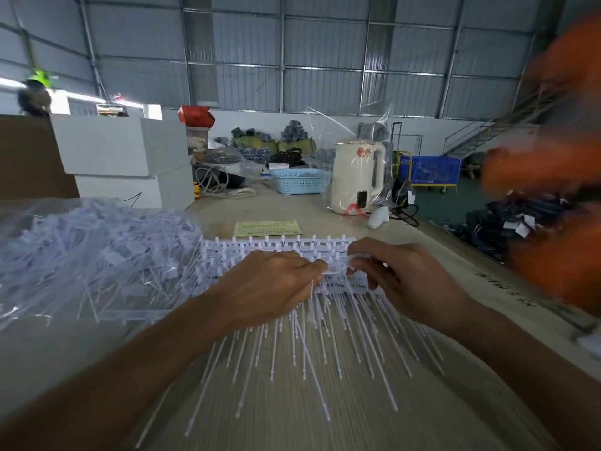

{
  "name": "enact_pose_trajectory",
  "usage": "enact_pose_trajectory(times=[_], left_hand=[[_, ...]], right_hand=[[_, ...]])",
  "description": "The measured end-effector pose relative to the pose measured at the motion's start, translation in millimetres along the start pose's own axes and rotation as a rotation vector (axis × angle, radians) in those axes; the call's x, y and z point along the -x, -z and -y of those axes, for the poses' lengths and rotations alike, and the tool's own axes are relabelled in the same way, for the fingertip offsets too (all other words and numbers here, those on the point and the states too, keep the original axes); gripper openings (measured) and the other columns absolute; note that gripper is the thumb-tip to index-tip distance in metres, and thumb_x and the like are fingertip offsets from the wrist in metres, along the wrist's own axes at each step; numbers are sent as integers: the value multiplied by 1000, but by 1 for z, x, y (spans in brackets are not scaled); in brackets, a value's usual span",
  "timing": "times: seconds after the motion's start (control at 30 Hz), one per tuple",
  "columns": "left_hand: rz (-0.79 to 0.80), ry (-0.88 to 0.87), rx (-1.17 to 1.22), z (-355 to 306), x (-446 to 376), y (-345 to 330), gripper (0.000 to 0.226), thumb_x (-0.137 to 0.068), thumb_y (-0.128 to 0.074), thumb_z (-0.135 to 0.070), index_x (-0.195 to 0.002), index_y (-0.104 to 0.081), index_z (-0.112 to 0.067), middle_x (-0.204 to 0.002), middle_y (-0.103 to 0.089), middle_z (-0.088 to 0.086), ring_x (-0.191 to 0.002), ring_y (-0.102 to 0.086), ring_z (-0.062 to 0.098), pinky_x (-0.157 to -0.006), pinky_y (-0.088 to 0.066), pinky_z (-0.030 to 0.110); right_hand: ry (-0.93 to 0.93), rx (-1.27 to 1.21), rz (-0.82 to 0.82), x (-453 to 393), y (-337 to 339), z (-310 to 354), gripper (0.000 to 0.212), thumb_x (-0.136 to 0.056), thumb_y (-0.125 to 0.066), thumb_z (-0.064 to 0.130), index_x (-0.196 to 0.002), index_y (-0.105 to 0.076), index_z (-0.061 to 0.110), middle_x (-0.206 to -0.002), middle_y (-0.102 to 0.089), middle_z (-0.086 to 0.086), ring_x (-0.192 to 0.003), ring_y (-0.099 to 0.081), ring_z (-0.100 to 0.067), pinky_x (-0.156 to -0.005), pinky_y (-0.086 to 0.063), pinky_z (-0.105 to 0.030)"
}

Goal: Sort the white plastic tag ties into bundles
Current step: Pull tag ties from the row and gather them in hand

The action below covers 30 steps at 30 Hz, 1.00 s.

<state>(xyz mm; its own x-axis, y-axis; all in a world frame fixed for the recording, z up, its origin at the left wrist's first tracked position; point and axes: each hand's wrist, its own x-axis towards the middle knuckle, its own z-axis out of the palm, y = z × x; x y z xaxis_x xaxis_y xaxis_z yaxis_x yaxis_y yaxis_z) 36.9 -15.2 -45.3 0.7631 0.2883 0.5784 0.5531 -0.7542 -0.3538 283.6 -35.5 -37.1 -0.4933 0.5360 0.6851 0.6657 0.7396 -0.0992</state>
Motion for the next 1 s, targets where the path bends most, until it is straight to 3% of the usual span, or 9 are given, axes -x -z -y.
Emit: enact_pose_trajectory(times=[0.13, 0.23, 0.3, 0.43, 0.53, 0.63, 0.8, 0.9, 1.0], left_hand=[[13, 112, 179, 0, 0, 1, 37, -102, -41, -25, -122, -68, -11, -95, -74, 10, -80, -70, 26, -68, -58, 42], [-32, 82, 141, -1, -3, 3, 27, -99, -52, -15, -118, -70, -8, -91, -75, 8, -74, -69, 24, -61, -59, 39], [-28, 50, 65, -3, -4, 5, 31, -98, -48, -19, -116, -71, -9, -89, -74, 7, -73, -69, 23, -54, -59, 38], [-20, -9, -43, -7, -4, 8, 42, -95, -39, -25, -116, -71, -7, -89, -72, 7, -76, -69, 22, -49, -58, 36], [-33, -104, -106, -10, -6, 12, 34, -94, -46, -19, -113, -71, -9, -87, -68, 4, -77, -66, 19, -46, -54, 31], [-53, -144, -121, -21, -11, 11, 27, -93, -51, -14, -110, -72, -11, -84, -65, 1, -76, -62, 17, -43, -51, 30], [-62, -48, -78, -19, -12, 8, 33, -92, -70, -21, -122, -68, -8, -97, -70, 5, -86, -66, 21, -53, -56, 35], [-95, 51, 2, -16, -11, 9, 35, -89, -73, -24, -121, -63, -13, -91, -69, 6, -74, -65, 23, -48, -54, 33], [-108, 136, 68, -15, -11, 10, 35, -91, -71, -26, -116, -49, -20, -90, -63, 7, -66, -60, 25, -49, -53, 37]], right_hand=[[129, 121, -32, 1, 5, 1, 23, -96, -56, 12, -114, -70, 16, -89, -74, 5, -66, -67, -10, -62, -56, -30], [101, 37, -46, 1, 5, 1, 16, -103, -54, 15, -113, -66, 20, -81, -69, 17, -61, -64, -1, -58, -56, -29], [28, -94, -63, 2, 4, 0, 15, -102, -52, 22, -116, -59, 23, -75, -63, 25, -57, -63, 0, -56, -54, -22], [-41, -149, -103, 2, -5, 1, 20, -101, -56, 14, -117, -56, 27, -69, -66, 16, -56, -63, -3, -55, -48, -14], [-218, -63, -172, 1, -4, -11, 22, -99, -56, 9, -108, -56, 30, -64, -66, 10, -52, -62, 3, -46, -44, -13], [-468, -162, -210, 4, 11, -32, 23, -102, -52, 9, -93, -59, 30, -66, -68, 6, -42, -58, -7, -40, -44, -20], [-554, -468, 12, 2, 11, -18, 26, -104, -49, 11, -91, -70, 20, -82, -71, 0, -60, -67, -21, -45, -48, -25], [-554, -601, 130, -1, 6, 0, 24, -103, -50, 29, -104, -73, 20, -87, -71, -1, -69, -68, -19, -50, -51, -28], [-584, -732, 142, -4, 8, 13, 35, -101, -48, 41, -102, -76, 19, -90, -72, -7, -70, -67, -19, -52, -50, -30]])
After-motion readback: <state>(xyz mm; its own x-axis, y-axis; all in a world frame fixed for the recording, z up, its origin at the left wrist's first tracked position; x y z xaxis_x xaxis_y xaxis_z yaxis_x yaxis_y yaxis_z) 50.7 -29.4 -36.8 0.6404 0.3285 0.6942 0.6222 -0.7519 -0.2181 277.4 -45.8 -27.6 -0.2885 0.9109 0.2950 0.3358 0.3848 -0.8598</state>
